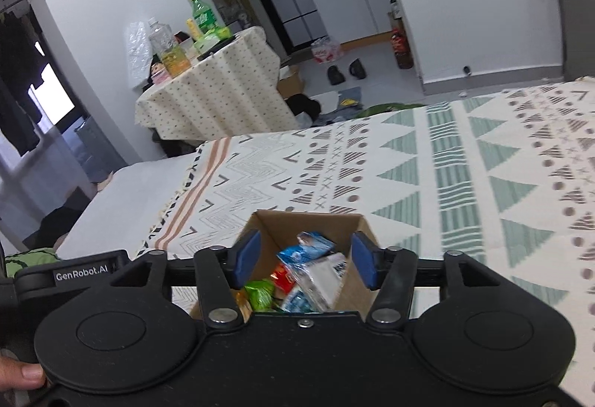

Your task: Organize snacks

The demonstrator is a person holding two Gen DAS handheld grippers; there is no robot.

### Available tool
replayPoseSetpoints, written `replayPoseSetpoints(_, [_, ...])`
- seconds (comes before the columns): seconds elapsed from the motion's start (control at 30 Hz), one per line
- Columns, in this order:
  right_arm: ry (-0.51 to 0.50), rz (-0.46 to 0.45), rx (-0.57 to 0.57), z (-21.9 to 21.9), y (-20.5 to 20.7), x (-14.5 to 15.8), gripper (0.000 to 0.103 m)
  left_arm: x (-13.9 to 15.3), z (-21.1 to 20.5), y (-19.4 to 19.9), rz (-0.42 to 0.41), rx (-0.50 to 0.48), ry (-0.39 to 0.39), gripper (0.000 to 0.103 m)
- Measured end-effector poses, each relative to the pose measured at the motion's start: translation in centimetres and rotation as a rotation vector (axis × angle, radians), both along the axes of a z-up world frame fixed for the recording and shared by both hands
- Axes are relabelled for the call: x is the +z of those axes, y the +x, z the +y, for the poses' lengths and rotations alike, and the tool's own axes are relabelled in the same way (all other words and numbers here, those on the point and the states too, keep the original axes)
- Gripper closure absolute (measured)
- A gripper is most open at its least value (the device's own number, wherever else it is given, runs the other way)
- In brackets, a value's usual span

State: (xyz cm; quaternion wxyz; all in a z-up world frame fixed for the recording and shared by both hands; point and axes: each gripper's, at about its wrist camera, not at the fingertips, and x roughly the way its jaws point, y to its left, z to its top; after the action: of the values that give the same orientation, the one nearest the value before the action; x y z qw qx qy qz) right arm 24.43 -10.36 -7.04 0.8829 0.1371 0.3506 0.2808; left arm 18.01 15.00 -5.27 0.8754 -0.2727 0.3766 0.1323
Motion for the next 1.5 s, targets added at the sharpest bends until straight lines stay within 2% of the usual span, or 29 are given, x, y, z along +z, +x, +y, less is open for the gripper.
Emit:
replayPoseSetpoints(0.2, [0.010,-0.014,-0.056,-2.5,-2.5,0.9,0.037,1.9,-2.4,-1.7,-0.026,-0.047,0.056,0.017])
replayPoseSetpoints(0.37, [0.045,-0.019,-0.102,-4.9,-4.7,1.8,0.018,3.0,-4.4,-3.2,-0.027,-0.082,0.093,0.014])
replayPoseSetpoints(0.53, [0.056,-0.020,-0.136,-7.1,-7.1,2.6,0.007,4.3,-6.4,-4.6,-0.022,-0.140,0.119,0.012])
replayPoseSetpoints(0.77, [0.081,-0.020,-0.173,-9.8,-10.0,3.3,0.000,6.2,-9.0,-6.9,-0.040,-0.199,0.165,0.006])
replayPoseSetpoints(0.97, [0.082,-0.038,-0.180,-11.4,-12.5,4.3,0.000,7.1,-10.8,-9.0,-0.032,-0.235,0.190,0.001])
replayPoseSetpoints(1.5, [0.007,-0.049,-0.157,-12.3,-17.5,6.3,0.000,9.3,-11.4,-14.2,-0.045,-0.257,0.222,0.001])
